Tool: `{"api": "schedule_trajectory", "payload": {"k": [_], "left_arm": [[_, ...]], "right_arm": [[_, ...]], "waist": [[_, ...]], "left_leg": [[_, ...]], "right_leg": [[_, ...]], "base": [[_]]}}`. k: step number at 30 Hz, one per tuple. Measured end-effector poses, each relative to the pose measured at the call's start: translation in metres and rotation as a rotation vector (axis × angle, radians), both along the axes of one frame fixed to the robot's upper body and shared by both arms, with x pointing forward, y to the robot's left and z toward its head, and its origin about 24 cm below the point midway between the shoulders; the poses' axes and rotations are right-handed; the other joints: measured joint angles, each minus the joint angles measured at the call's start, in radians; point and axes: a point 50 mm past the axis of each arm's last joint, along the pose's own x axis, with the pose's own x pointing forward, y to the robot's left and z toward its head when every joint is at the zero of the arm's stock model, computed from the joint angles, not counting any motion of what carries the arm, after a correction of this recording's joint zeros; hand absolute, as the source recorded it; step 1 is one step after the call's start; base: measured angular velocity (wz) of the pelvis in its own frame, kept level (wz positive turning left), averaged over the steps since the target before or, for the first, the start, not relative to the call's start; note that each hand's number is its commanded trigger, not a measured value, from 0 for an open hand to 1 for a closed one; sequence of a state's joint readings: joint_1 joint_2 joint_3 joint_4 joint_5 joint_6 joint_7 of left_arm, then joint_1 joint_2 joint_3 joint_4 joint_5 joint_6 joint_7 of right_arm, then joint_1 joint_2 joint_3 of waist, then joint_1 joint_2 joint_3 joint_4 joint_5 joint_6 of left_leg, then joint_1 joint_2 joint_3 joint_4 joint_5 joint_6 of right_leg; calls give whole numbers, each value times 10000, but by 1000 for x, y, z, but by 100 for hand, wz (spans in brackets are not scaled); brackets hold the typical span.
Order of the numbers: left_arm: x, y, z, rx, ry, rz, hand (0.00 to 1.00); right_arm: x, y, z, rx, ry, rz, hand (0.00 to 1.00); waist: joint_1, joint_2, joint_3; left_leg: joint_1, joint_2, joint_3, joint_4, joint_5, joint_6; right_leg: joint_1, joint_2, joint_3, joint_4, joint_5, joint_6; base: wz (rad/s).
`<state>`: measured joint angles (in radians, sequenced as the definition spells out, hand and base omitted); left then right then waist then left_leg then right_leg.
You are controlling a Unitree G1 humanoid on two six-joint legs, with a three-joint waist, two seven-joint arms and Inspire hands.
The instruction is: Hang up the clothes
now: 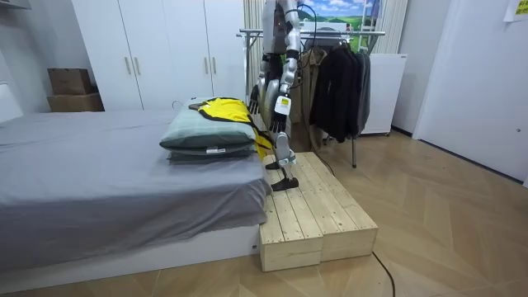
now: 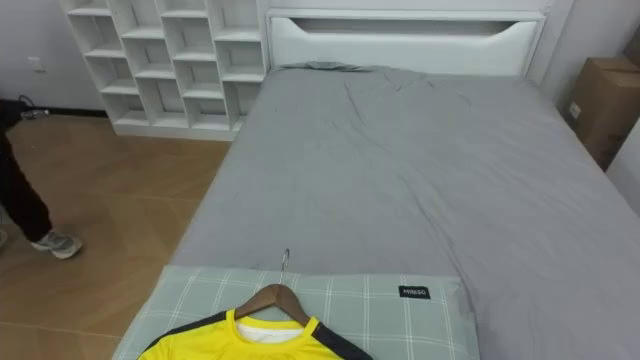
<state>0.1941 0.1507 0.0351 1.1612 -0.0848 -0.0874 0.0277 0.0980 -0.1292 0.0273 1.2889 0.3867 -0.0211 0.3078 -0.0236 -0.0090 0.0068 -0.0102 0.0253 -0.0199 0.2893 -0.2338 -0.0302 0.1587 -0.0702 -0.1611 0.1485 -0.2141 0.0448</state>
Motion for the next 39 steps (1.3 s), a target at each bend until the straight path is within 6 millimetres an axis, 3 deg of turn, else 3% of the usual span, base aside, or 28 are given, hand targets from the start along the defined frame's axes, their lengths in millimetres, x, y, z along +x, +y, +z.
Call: {"api": "schedule_trajectory", "payload": {"k": [39], "left_arm": [[-3,-2,-1,-76,282,82,0]], "right_arm": [[-4,-1,-1,117,292,-380,0]], "waist": [[-10,70,-9]], "left_leg": [[137,-7,-63,-37,1,-3]], "right_leg": [[149,0,-83,13,5,-3]], "base": [[0]]}}
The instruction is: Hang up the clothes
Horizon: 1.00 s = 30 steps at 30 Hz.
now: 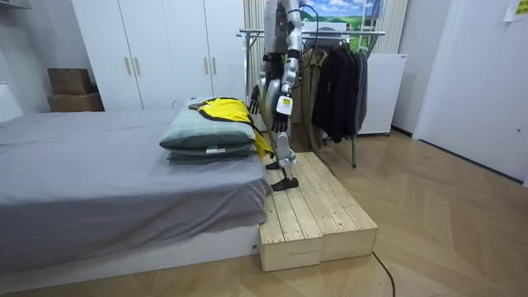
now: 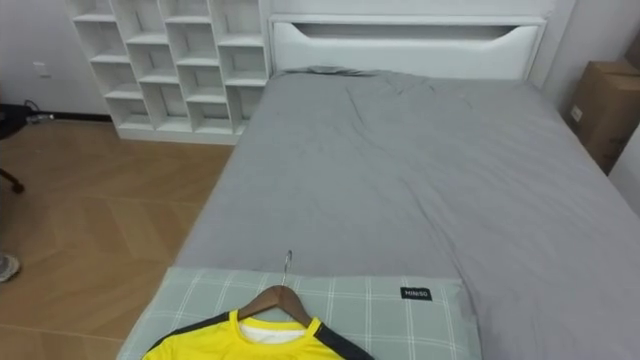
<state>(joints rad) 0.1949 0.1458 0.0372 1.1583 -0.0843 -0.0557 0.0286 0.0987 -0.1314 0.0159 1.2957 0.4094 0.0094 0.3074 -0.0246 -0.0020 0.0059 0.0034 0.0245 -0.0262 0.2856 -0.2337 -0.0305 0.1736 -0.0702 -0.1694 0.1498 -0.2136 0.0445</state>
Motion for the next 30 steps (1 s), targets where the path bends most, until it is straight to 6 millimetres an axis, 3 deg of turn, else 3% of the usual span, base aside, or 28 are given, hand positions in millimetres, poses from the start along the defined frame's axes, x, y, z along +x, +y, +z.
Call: {"api": "schedule_trajectory", "payload": {"k": [9,17,21,25,30], "left_arm": [[1,2,1,152,-194,231,0],[1,4,3,883,-382,742,0],[1,16,7,2043,-449,1589,0],[14,34,19,3776,-1141,1739,0],[23,40,27,5147,-1704,1926,0]], "right_arm": [[1,2,0,-15,-81,-34,0],[0,0,-1,-281,57,-122,0],[-1,-2,0,-363,107,-1,0],[-2,-3,0,-509,162,149,0],[-2,-7,1,-596,157,99,0]], "waist": [[21,-139,-33],[67,-211,3],[74,-135,-30],[157,-110,-28],[199,-43,-16]], "left_leg": [[-3,-12,38,85,0,0],[204,-14,43,4,-3,-4],[164,-12,35,8,-3,-5],[194,-22,-20,143,-7,-1],[261,-23,-70,45,-12,-6]], "right_leg": [[22,-12,12,-137,-7,6],[211,-15,-66,-152,-6,7],[199,-13,-70,-153,-8,7],[290,-14,-101,-133,-4,4],[362,-9,-140,-148,-5,5]], "base": [[0],[2],[0],[2],[1]]}}
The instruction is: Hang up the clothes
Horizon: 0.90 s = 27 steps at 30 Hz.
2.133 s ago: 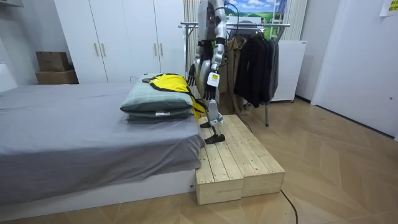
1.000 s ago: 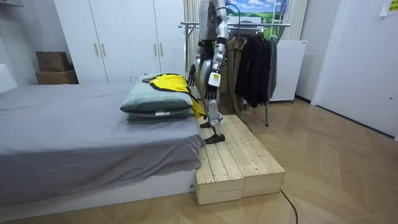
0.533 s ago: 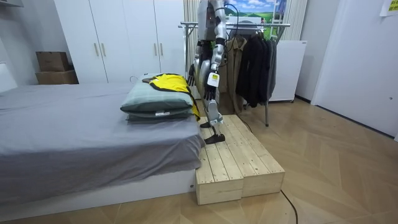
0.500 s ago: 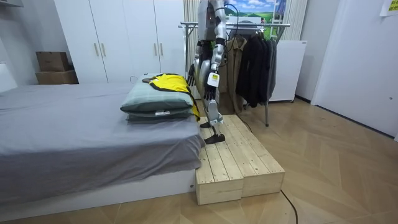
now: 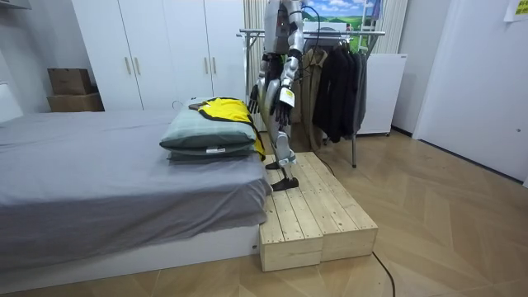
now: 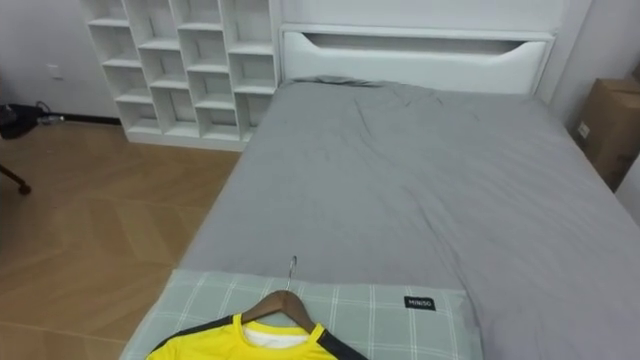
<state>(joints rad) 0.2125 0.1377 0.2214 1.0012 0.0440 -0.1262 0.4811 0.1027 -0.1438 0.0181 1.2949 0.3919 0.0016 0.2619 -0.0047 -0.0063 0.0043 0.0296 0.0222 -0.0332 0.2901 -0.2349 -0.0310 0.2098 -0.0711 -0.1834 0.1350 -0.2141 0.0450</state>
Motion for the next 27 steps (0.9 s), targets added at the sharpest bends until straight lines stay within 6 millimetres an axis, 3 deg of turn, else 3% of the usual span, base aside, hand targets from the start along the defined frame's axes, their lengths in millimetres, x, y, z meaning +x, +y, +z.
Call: {"api": "schedule_trajectory", "payload": {"k": [9,20,27], "left_arm": [[24,14,23,2403,-1193,240,0],[65,14,56,4693,-2897,-1415,0],[86,13,78,5868,-3923,-2184,0]], "right_arm": [[0,-10,2,-476,17,151,0],[0,-12,3,-515,-74,220,0],[-3,-14,3,-574,7,240,0]], "waist": [[9,54,-36],[-16,48,-36],[-176,203,-107]], "left_leg": [[-172,-54,-268,152,8,-3],[-249,-62,-315,122,7,-4],[-229,-59,-314,146,8,-4]], "right_leg": [[-11,1,-277,-14,-3,1],[-47,0,-329,-4,0,-1],[-52,2,-310,9,2,-5]], "base": [[8],[1],[0]]}}
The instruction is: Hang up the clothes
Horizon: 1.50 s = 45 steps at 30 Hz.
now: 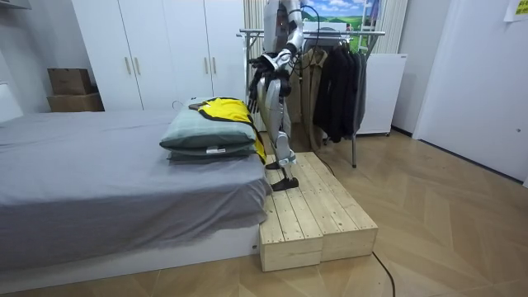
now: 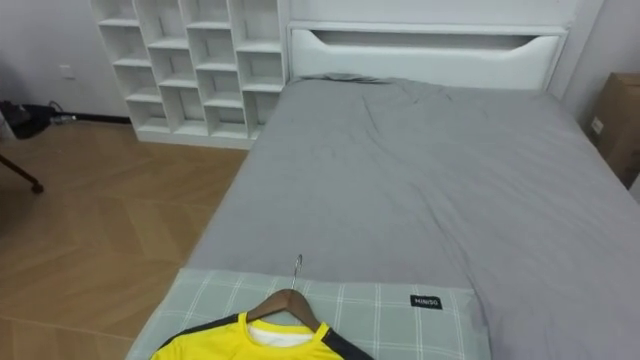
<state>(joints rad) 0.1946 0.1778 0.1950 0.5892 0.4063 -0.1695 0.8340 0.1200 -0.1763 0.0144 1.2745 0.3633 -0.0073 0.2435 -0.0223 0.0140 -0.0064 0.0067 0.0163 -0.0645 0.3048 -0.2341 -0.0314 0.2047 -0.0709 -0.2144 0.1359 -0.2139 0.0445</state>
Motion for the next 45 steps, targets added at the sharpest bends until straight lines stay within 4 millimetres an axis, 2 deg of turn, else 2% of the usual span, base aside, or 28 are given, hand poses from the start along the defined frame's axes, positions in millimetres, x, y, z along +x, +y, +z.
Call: {"api": "schedule_trajectory", "payload": {"k": [4,12,16,19,23,30,39,45], "left_arm": [[21,3,21,1258,-650,-803,0],[36,5,43,2692,-1142,-1571,0],[41,3,53,3563,-1358,-2066,0],[42,0,52,3741,-1283,-2260,0],[43,-4,52,4316,-948,-2691,0],[48,-20,46,5229,-283,-3989,0],[52,-39,37,5014,295,-4967,0],[72,-56,42,4876,184,-5893,0]], "right_arm": [[2,-3,1,-128,-27,243,0],[1,-7,2,-245,25,307,0],[2,-9,2,-313,-79,333,0],[1,-10,3,-364,-76,307,0],[1,-11,3,-372,-106,274,0],[4,-11,3,-229,-235,234,0],[9,-12,4,-249,-339,260,0],[11,-15,5,-258,-380,476,0]], "waist": [[33,34,-22],[-20,107,-26],[-125,191,13],[-217,228,68],[-330,252,81],[-471,231,53],[-597,274,77],[-628,371,59]], "left_leg": [[64,8,39,-12,0,0],[57,12,57,-7,-1,1],[81,14,57,11,-1,1],[155,18,96,-83,-1,1],[213,18,112,-192,0,1],[245,16,120,-204,3,-1],[121,36,229,-184,4,-2],[22,37,243,-149,5,-2]], "right_leg": [[4,0,56,32,6,-6],[22,6,89,22,12,-13],[34,7,94,19,24,-16],[38,7,194,13,23,-16],[29,7,250,-22,23,-16],[32,3,258,-25,23,-16],[-153,4,405,-5,26,-18],[-249,6,409,26,28,-21]], "base": [[-3],[-1],[0],[-7],[-6],[0],[-4],[0]]}}
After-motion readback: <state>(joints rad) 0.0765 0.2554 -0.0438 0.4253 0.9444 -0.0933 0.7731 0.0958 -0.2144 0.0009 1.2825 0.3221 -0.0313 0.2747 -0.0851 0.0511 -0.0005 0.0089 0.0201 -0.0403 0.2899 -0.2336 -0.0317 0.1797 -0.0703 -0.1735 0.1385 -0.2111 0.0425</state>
